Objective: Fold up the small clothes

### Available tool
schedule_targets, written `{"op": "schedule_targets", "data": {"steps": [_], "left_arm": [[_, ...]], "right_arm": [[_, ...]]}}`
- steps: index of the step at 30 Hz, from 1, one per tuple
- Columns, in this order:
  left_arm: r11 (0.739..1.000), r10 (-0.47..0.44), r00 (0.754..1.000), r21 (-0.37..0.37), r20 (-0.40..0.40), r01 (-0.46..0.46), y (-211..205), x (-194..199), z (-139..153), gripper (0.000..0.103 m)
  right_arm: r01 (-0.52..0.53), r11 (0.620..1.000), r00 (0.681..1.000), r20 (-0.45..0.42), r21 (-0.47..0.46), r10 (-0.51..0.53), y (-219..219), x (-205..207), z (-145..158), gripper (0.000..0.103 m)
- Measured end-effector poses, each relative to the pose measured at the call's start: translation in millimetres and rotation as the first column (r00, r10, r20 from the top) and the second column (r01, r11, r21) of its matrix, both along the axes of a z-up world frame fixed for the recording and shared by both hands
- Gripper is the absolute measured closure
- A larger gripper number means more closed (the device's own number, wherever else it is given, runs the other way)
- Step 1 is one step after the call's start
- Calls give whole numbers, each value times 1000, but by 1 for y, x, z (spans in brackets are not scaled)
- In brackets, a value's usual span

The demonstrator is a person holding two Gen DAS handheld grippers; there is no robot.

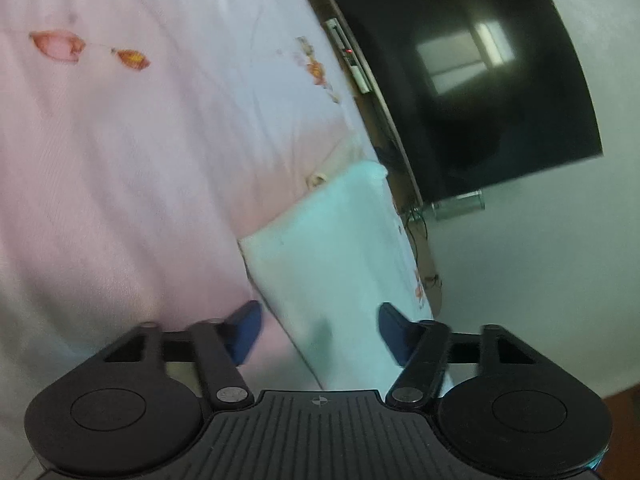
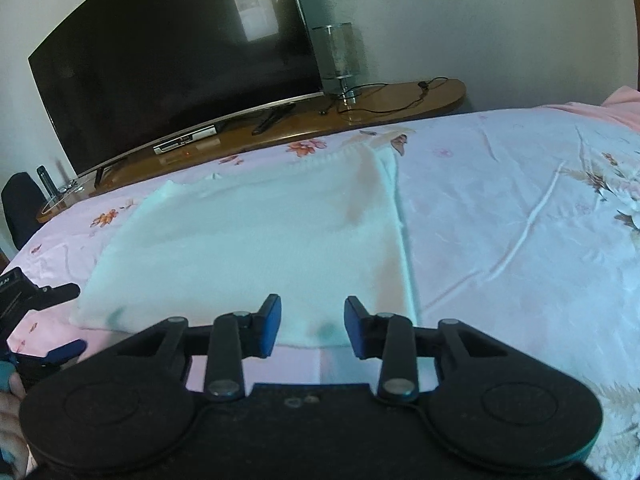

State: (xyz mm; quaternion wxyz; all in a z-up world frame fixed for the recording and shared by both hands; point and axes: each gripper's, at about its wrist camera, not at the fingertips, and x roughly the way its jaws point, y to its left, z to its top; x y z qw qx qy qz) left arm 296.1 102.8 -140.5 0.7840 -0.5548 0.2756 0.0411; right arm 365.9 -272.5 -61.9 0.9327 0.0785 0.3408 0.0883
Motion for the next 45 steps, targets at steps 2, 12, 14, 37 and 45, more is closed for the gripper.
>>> {"op": "schedule_targets", "data": {"steps": [2,12,14,37,45], "left_arm": [[1000,9,1000,-10,-2,-9,-3,6,-6,65],[996,70,995,-65,70,-66,-9,26,-27,94],[997,62,996,-42,71,-60,-11,29,-25,94],[981,186,957,10,221,-193,-12,21,1,20],[981,162,964,72,210,-180,-16,24,4,28]], "right_arm": [[-13,1000,1000,-6,6,13,5,6,-1,67],[-123,989,991,-36,84,127,43,64,-14,89],[-138,987,989,-37,82,142,52,77,-18,89],[-140,984,989,-39,109,144,56,93,-21,86],[-146,981,988,-34,128,152,60,99,-23,86]]}}
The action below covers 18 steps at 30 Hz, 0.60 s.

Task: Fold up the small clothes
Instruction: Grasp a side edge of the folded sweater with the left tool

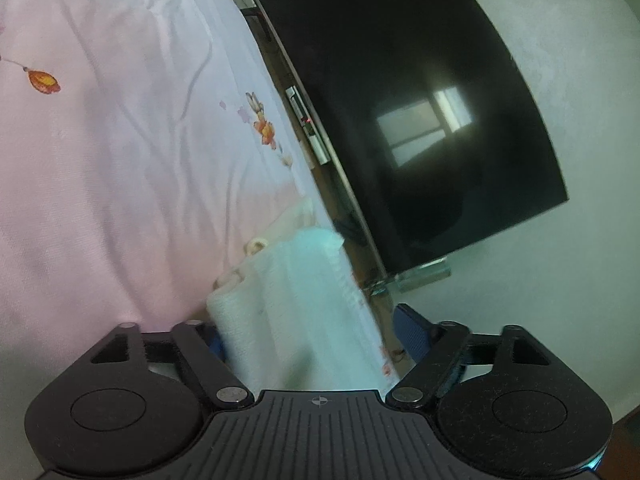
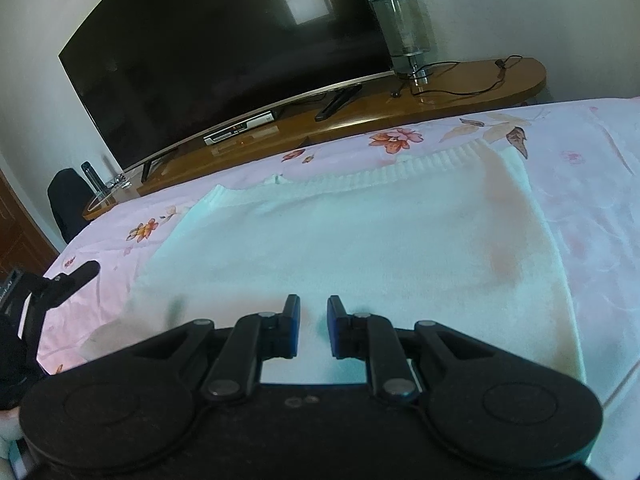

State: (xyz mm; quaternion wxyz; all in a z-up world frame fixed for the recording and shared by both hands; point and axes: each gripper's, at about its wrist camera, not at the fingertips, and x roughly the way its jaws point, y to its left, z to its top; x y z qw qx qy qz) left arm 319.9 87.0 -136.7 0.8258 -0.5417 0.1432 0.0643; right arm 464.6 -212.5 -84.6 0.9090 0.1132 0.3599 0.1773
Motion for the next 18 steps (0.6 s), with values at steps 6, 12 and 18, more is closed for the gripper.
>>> {"op": "schedule_targets", "data": {"steps": [6,12,18], "left_arm": [[999,-26,999,-31,-26,25,14,-3,-9,56],[996,-41,998,-76,-52,37,21,-4,-23,94],[998,-57,996,-36,-75,54,19,-1,-19,93]], "right_arm": [[-9,1000,1000,12,14,9,8,14,-1,89],[-12,1000,1000,0,22,12,17,31,-8,95],[-5,1000,1000,-20,16,6,18,32,-15,96]]}}
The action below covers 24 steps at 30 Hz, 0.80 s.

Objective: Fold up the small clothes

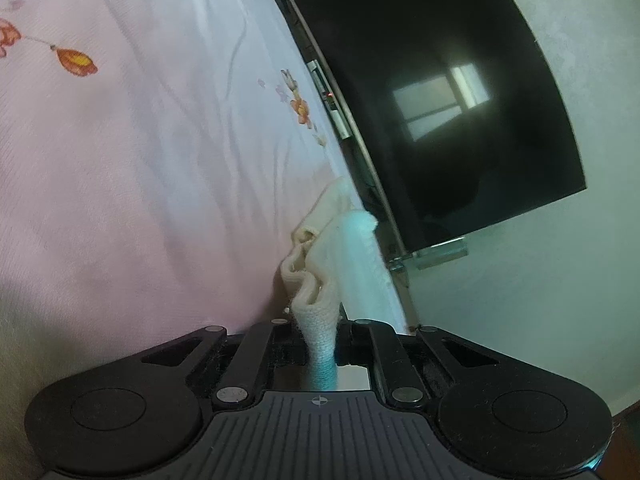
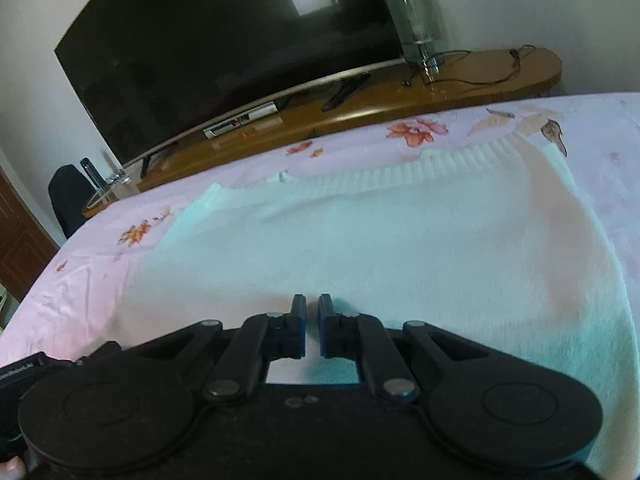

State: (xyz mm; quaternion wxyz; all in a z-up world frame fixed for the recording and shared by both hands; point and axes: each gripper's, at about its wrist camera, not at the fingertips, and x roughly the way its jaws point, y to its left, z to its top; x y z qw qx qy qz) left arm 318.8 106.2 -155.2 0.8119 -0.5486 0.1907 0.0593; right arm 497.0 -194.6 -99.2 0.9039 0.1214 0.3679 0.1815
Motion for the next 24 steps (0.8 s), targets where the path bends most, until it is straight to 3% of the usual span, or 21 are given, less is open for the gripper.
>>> {"op": "schedule_targets", "data": {"steps": [3,6,8,10,12,15,18,20,24], "left_arm": [[1000,-2,1000,23,-22,3,-1,4,2,93],[997,-25,998,74,-63,30,-4,15,9,93],[993,-39,998,106,-51,44,-5,18,20,94],[978,-89,996,189,-16,91,-13,24,42,95],[943,-204,979,269,6,195,-28,40,68,95],[838,-392,920,402,-25,368,-65,70,99,95],[738,-528,848,467,-48,486,-103,88,118,95],[677,-615,787,478,-50,559,-128,94,125,95],[540,-755,651,484,-83,688,-187,96,118,95]], "right_arm": [[-21,1000,999,32,-1,21,1,-5,4,96],[-21,999,1000,-17,-34,20,3,1,-6,99],[-25,999,1000,-12,-35,25,2,1,-7,100],[-24,1000,1000,-19,-18,24,-1,1,-9,101],[-21,1000,999,-28,6,21,-6,2,-10,103],[-9,999,999,-46,50,12,-12,4,-12,103],[66,985,995,-83,158,-53,-39,3,-9,102],[154,963,987,-70,221,-142,-72,-5,0,92],[239,936,970,-25,258,-241,-141,-29,23,92]]}}
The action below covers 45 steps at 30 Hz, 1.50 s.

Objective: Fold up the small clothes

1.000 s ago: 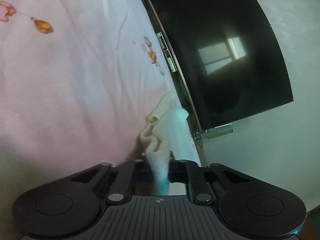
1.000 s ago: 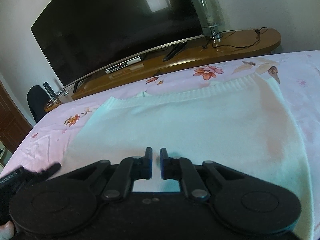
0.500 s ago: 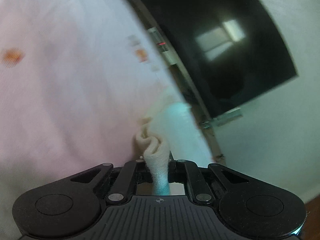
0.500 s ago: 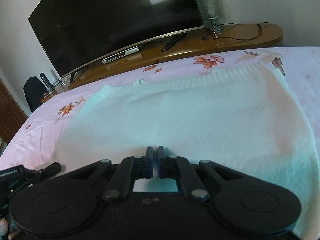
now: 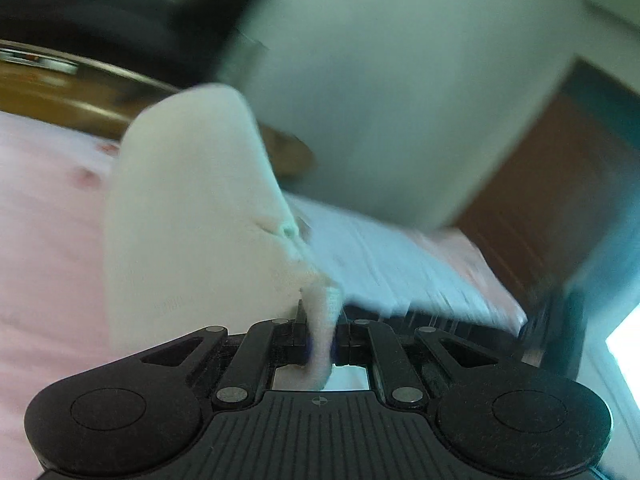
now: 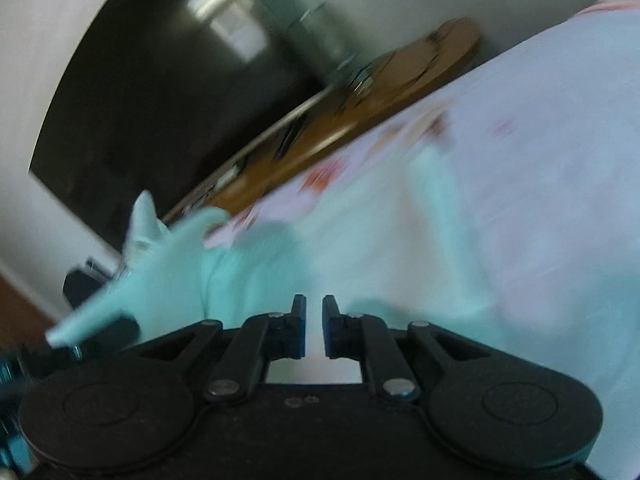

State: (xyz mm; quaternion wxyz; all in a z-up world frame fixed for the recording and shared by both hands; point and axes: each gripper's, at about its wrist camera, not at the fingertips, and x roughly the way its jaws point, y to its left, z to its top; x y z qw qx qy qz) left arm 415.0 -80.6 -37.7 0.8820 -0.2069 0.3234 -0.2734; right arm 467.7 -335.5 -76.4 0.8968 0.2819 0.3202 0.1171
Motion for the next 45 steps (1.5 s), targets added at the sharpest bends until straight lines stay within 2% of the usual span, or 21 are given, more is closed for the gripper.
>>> {"op": "schedule_targets", "data": {"steps": [4,6,8,9,11,12,14,16,17,21,24,27,30,34,39,42,43,44,45], "left_arm": [[990,-134,985,34,-112,139,-48,2,-34,94],[984,-136,983,94,-125,148,-58,-5,-39,90],[986,-155,982,52,-105,161,-48,-14,-31,68],[989,-144,987,16,-77,145,-36,-19,-23,65],[995,-96,995,-5,-37,96,-18,-23,-11,63],[998,-51,998,-27,-29,50,-1,-19,-9,62],[996,91,995,-24,-34,-92,29,-3,-10,47],[982,187,980,29,-70,-185,45,12,-16,47],[978,205,975,45,-83,-202,50,18,-19,47],[966,234,965,138,-117,-217,52,30,-32,47],[964,235,961,158,-147,-212,55,33,-43,47],[966,233,962,148,-144,-212,51,33,-52,45],[968,229,963,135,-145,-210,53,32,-55,45],[971,229,961,113,-155,-213,56,38,-61,45],[970,230,961,117,-153,-213,55,35,-61,45],[969,235,959,111,-157,-219,55,35,-60,45],[968,237,959,115,-153,-221,54,35,-60,45],[967,241,959,118,-149,-225,53,35,-60,45],[967,243,959,116,-146,-227,54,34,-60,45]], "right_arm": [[80,997,997,-1,24,-80,-58,-27,11,88],[96,995,995,-8,31,-96,-73,-37,10,83],[94,995,996,-18,41,-93,-81,-46,7,80],[84,995,996,-20,51,-83,-83,-49,6,77],[58,996,998,-21,66,-57,-79,-52,4,76],[39,996,999,-20,76,-38,-77,-50,4,76],[-4,997,1000,-26,77,6,-65,-44,2,73],[-42,996,999,-32,79,44,-49,-37,1,68],[-53,996,998,-37,75,55,-43,-32,0,64],[-74,996,994,-80,40,78,-23,-18,-6,61],[-81,997,990,-119,-14,79,-16,-11,-12,63],[-120,993,986,-121,-18,117,-10,-12,-12,63],[-131,991,989,-78,-32,128,-9,-14,-6,63],[-120,993,987,-107,-22,117,-12,-5,-12,66],[-147,989,988,-39,-4,146,-9,3,-10,64],[-175,984,984,-21,-37,174,-2,12,-11,65],[-161,986,986,-52,-53,159,0,18,-13,67],[-156,987,986,-65,-48,153,3,22,-13,79],[-175,983,984,-48,-60,172,9,22,-6,84]]}}
